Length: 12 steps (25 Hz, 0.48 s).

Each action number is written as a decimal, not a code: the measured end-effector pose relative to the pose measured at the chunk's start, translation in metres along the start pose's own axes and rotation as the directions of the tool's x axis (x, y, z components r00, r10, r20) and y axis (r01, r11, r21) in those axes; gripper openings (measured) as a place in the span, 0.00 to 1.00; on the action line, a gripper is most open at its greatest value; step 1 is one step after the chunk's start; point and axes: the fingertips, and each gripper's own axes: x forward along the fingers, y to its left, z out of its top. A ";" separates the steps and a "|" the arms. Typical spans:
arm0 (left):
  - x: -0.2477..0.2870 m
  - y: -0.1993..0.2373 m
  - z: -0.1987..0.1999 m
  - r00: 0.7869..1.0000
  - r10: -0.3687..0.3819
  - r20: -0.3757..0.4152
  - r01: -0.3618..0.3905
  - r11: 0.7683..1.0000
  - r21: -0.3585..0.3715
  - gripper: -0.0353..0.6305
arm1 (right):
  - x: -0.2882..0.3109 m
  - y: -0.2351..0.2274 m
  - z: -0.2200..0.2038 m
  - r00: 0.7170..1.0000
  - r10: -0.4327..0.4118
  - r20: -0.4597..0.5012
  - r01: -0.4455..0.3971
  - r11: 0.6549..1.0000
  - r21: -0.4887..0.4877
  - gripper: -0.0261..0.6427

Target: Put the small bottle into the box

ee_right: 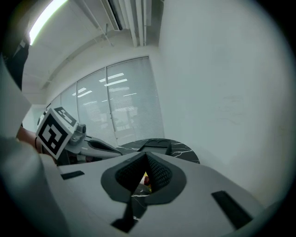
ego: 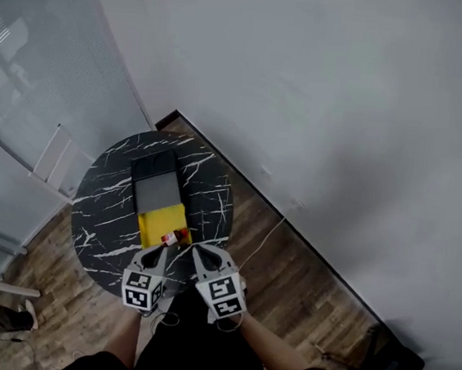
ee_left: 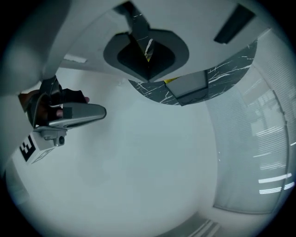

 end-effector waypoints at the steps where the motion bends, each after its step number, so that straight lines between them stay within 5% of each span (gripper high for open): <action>1: -0.009 -0.001 0.004 0.999 0.023 0.025 -0.023 1.000 -0.010 0.05 | -0.001 0.003 0.001 1.000 0.009 0.008 -0.009 1.000 -0.005 0.03; 12: -0.103 -0.001 0.040 0.944 0.181 0.277 -0.154 0.981 -0.115 0.05 | -0.031 0.042 0.051 0.984 0.024 0.174 -0.002 0.992 -0.125 0.03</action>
